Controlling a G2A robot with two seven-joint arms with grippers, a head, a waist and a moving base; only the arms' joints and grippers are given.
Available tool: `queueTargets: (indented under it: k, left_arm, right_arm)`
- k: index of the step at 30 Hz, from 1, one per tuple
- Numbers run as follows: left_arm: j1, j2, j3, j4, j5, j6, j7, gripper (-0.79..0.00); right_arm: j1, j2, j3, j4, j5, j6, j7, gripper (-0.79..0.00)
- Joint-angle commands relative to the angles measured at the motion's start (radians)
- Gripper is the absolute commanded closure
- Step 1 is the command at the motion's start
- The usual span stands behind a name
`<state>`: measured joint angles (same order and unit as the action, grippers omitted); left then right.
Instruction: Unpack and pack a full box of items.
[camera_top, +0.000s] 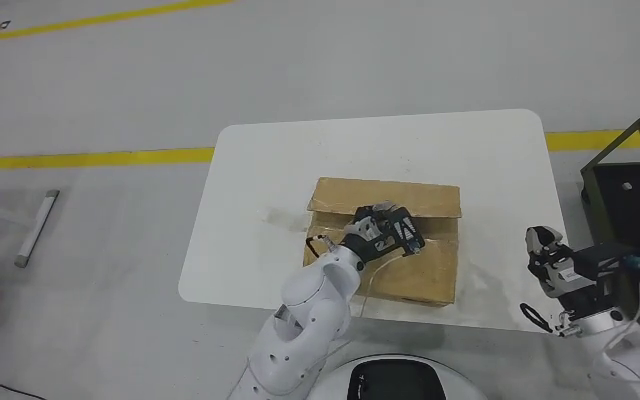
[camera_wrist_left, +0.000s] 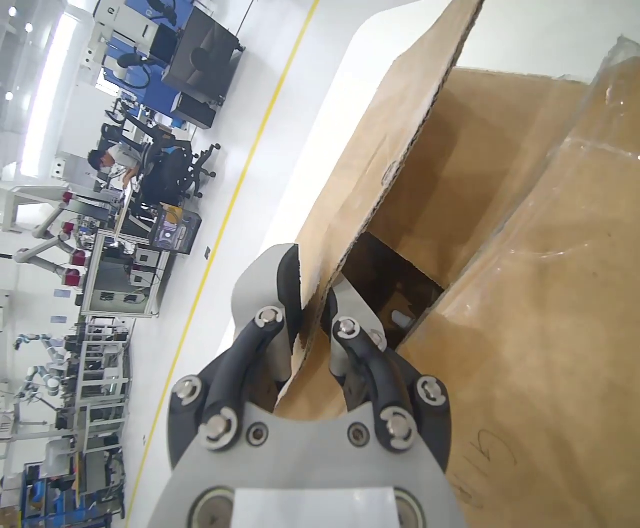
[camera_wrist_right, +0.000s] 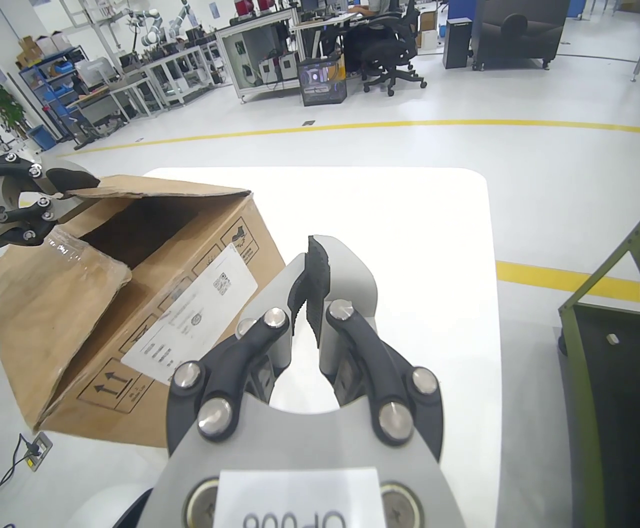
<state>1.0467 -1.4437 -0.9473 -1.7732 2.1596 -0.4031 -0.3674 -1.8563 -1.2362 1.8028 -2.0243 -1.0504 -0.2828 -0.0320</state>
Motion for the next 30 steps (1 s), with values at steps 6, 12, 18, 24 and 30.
queueTargets:
  k: [6,12,18,24,30]
  left_arm:
    - [-0.155,-0.025,0.047,0.091,0.037,0.049,0.046,-0.785]
    - [-0.301,-0.061,0.110,0.253,0.042,0.108,0.070,-0.785]
    - [-0.430,-0.101,0.162,0.433,0.033,0.157,0.070,-0.785]
    - [-0.501,-0.133,0.193,0.564,0.050,0.220,0.073,-0.785]
    - [-0.529,-0.155,0.216,0.654,0.079,0.247,0.065,-0.785]
  right_arm:
    - [-0.014,0.000,0.009,-0.014,-0.001,-0.004,-0.004,0.000]
    - [-0.034,-0.002,0.007,-0.025,-0.001,0.000,-0.014,0.000]
    - [-0.059,-0.003,0.018,-0.037,-0.003,0.005,-0.025,0.000]
    - [-0.072,-0.005,0.022,-0.042,-0.001,0.006,-0.033,0.000]
    - [-0.072,-0.006,0.022,-0.044,-0.002,0.002,-0.032,0.000]
